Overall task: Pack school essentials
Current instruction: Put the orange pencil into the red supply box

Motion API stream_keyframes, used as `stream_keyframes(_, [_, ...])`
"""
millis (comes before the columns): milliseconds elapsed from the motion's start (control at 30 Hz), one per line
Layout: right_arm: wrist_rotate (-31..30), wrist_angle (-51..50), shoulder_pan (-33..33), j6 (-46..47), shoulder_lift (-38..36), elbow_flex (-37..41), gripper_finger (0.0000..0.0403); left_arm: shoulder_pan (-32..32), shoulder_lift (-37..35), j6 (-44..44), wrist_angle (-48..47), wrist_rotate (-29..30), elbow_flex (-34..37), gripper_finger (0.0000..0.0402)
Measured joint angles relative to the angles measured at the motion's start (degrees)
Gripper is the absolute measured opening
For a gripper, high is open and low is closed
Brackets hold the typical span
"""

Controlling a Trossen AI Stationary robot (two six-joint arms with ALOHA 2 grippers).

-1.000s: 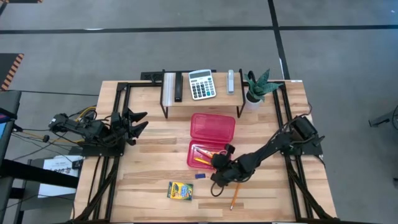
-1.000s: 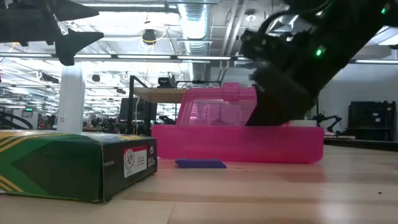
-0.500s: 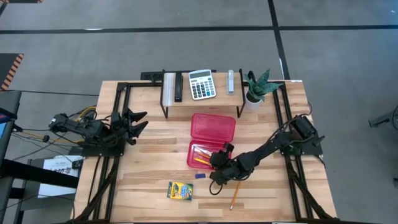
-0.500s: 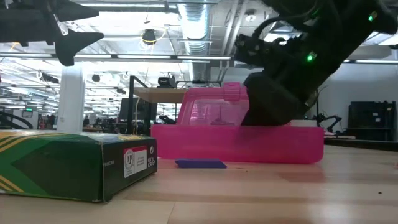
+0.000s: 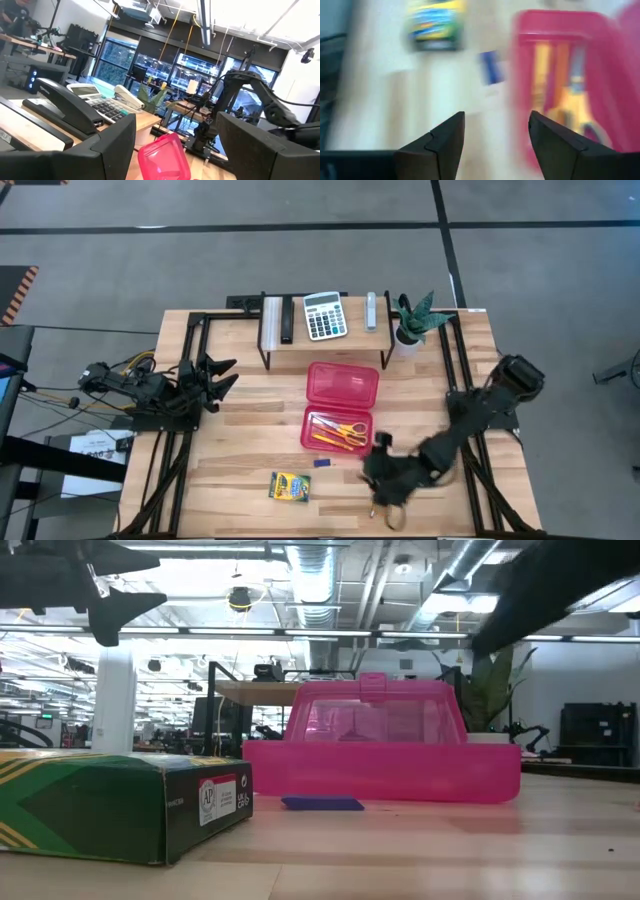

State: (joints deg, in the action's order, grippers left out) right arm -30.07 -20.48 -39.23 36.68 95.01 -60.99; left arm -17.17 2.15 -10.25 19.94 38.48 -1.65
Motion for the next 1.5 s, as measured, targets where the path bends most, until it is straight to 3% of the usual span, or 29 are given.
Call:
stream_keyframes(233, [3.83,-0.34,-6.81,0.71,0.06,0.22,0.0219,0.01,0.00,0.04,-1.17,1.78,0.00,0.0263])
stream_keyframes(433, [11.06,3.26,-7.15,-5.99,2.87,0.21,0.0211,0.00,0.00,0.06,-3.17,4.37,-0.02,0.0263])
stream_keyframes(733, [15.99,4.42,-6.80,-16.50,6.64,1.45,0.0192,0.00,-0.11,0.01,-4.79,4.45,-0.05,0.0263])
stream_keyframes(900, [19.48,13.81,-6.37,-16.61,7.45,7.67,0.0179,0.02,-0.08,0.03,-5.31,4.42,0.00,0.0263])
stream_keyframes(1200, [18.46,25.06,-5.98,-15.58,7.04,19.31,0.0159,0.04,0.07,-0.30,-5.65,5.83,0.02,0.0263])
stream_keyframes(1300, [18.47,30.52,-5.61,-15.50,6.92,22.99,0.0124,0.07,0.07,-0.30,-5.69,6.55,0.01,0.0263])
stream_keyframes(1500, [18.51,34.25,-5.03,-15.26,6.77,25.03,0.0015,0.07,0.07,-0.21,-5.95,6.97,0.02,0.0263])
